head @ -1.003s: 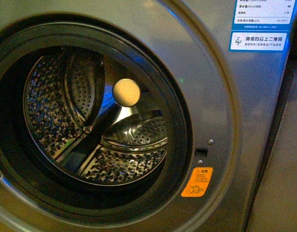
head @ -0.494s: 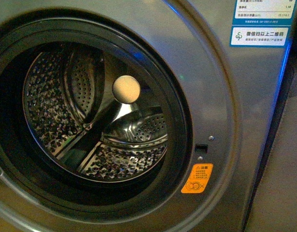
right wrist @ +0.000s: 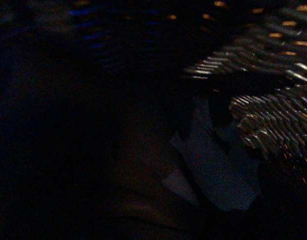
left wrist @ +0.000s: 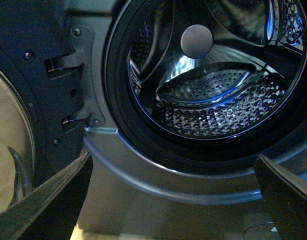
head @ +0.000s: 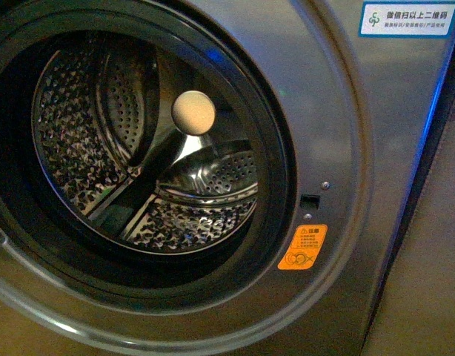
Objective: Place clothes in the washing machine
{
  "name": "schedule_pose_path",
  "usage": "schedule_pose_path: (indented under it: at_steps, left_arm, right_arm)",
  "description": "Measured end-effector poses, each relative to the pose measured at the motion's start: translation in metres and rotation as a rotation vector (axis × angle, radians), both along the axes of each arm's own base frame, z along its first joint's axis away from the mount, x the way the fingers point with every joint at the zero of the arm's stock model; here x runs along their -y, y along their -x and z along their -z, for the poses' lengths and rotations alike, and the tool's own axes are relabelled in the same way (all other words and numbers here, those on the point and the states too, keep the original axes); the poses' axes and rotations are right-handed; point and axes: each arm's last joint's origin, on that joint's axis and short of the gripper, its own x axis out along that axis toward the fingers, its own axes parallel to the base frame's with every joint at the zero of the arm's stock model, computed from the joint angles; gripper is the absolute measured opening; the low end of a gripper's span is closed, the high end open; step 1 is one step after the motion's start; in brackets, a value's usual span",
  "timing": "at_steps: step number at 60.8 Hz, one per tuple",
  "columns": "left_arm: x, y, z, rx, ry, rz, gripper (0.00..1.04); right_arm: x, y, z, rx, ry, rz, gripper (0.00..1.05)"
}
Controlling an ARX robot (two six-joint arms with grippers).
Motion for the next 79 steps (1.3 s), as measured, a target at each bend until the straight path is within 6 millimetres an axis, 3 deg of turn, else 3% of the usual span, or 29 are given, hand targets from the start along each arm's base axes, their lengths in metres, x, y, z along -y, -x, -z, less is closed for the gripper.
schedule_pose_path:
  at_steps: [27, 53, 76, 79]
  left_arm:
    - [0.0, 0.0, 0.0, 0.0, 0.0, 0.0, 0.98]
    - [0.0, 0.0, 0.0, 0.0, 0.0, 0.0, 0.98]
    - [0.0, 0.0, 0.0, 0.0, 0.0, 0.0, 0.98]
    - [0.0, 0.0, 0.0, 0.0, 0.0, 0.0, 0.98]
  right_arm:
    - [-0.001, 0.006, 0.07, -0.078, -0.027, 0.008, 0.97]
    - [-0.001, 0.008, 0.098, -0.059, -0.041, 0.01, 0.97]
    - [-0.003, 0.014, 0.106, -0.054, -0.033, 0.005, 0.97]
    - [-0.004, 0.014, 0.107, -0.051, -0.022, 0.006, 0.93]
